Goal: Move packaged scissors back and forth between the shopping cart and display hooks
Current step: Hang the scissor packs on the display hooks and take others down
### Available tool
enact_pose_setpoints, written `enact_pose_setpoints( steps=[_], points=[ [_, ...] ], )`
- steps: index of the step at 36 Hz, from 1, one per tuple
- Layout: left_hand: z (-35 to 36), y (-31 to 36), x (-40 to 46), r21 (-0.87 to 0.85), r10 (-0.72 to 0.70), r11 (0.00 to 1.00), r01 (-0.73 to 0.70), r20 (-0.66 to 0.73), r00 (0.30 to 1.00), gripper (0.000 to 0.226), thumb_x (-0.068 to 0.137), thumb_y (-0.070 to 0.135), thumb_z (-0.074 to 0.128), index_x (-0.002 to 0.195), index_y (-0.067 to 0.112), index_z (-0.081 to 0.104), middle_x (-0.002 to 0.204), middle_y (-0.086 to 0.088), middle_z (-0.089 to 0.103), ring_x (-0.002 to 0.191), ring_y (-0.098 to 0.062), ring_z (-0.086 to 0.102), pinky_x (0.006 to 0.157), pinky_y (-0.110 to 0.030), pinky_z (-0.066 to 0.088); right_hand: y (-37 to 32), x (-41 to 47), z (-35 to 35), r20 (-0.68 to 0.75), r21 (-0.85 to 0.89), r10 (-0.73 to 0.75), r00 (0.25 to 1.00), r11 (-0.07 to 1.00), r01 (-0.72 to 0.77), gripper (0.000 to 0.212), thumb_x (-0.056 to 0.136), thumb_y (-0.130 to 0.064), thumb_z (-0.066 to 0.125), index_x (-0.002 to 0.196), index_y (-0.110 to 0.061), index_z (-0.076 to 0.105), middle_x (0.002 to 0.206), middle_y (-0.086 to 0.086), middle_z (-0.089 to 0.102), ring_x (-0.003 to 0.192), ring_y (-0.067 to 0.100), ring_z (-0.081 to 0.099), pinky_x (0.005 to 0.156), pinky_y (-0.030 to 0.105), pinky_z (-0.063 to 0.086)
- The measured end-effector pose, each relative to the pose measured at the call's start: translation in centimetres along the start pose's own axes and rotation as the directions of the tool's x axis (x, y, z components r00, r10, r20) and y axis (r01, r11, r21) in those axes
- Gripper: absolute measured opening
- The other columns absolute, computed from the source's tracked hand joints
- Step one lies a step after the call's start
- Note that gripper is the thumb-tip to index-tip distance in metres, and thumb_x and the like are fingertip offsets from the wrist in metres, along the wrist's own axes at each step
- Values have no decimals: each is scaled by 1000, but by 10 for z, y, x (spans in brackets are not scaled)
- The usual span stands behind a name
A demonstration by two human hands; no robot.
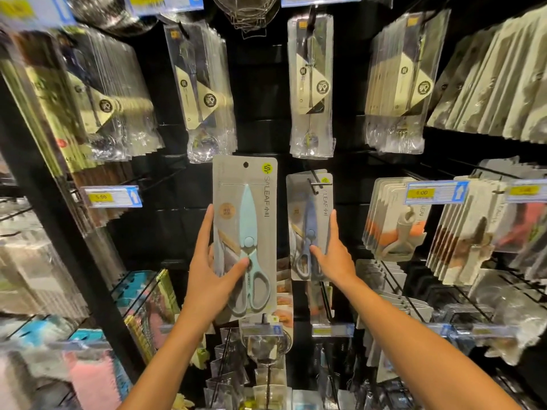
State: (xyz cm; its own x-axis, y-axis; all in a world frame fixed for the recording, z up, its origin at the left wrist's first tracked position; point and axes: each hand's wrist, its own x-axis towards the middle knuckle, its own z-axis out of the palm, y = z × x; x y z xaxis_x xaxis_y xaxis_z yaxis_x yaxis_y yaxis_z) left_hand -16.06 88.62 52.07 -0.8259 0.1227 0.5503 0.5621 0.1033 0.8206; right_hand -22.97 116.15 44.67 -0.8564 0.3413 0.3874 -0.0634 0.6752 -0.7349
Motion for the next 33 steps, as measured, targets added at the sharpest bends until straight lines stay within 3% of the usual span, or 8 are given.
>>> enact_pose_setpoints(
  steps=[7,11,15,19,22,26,29,33],
  points=[
    [2,1,2,10,-9,1000,9,12,1000,103,84,8,79,156,51,18,160,22,32,143,-7,42,114,-42,44,8,5,-2,30,-6,21,999,1000,-20,115,92,-28,71,146,-59,-26,147,16,49,127,39,56,99,63,50],
    [2,1,3,-2,1,1000,-1,9,1000,104,84,8,79,154,55,18,161,22,31,144,-10,42,113,-48,44,6,-5,-5,15,19,16,1000,1000,-16,113,88,-25,77,159,-40,-10,159,9,30,141,35,37,111,53,39],
    [3,0,3,-14,16,1000,-15,13,1000,104,85,7,78,154,56,18,161,20,32,144,-12,42,113,-50,45,-3,-32,-8,-7,197,-22,1000,980,23,88,94,-28,69,160,-37,11,158,-3,33,144,18,36,115,41,37],
    [4,-5,3,-48,20,999,-19,15,1000,104,85,5,78,155,53,18,162,18,32,144,-13,43,112,-52,45,-32,-63,-15,90,366,-88,992,929,49,60,99,-29,63,151,-39,35,137,-13,57,123,-2,55,108,33,49],
    [5,-10,1,-51,24,998,-24,5,1000,104,85,8,79,154,56,18,161,11,36,142,-19,47,109,-55,48,-54,-83,-19,223,475,-180,958,879,54,63,100,-26,62,152,-42,30,132,-13,61,115,2,63,100,25,52],
    [10,-14,-4,-54,39,998,-38,16,999,103,85,11,80,155,53,17,160,6,39,137,-18,53,107,-52,50,-72,-100,-18,343,521,-256,904,852,44,87,96,-23,68,157,-46,11,135,-14,59,113,9,68,97,28,55],
    [15,-17,-6,-68,45,997,-43,26,999,104,85,8,79,158,46,16,160,5,39,138,-19,52,109,-51,49,-76,-105,-15,320,539,-260,911,841,51,96,93,-13,72,158,-45,9,132,-19,61,115,9,68,95,33,58],
    [17,-21,-8,-78,12,997,-8,52,999,107,83,10,81,157,50,14,149,-2,54,126,-25,62,102,-46,55,-65,-110,-13,266,526,-222,938,849,52,95,91,-9,74,157,-45,15,130,-15,65,114,11,69,90,39,60]
  ],
)
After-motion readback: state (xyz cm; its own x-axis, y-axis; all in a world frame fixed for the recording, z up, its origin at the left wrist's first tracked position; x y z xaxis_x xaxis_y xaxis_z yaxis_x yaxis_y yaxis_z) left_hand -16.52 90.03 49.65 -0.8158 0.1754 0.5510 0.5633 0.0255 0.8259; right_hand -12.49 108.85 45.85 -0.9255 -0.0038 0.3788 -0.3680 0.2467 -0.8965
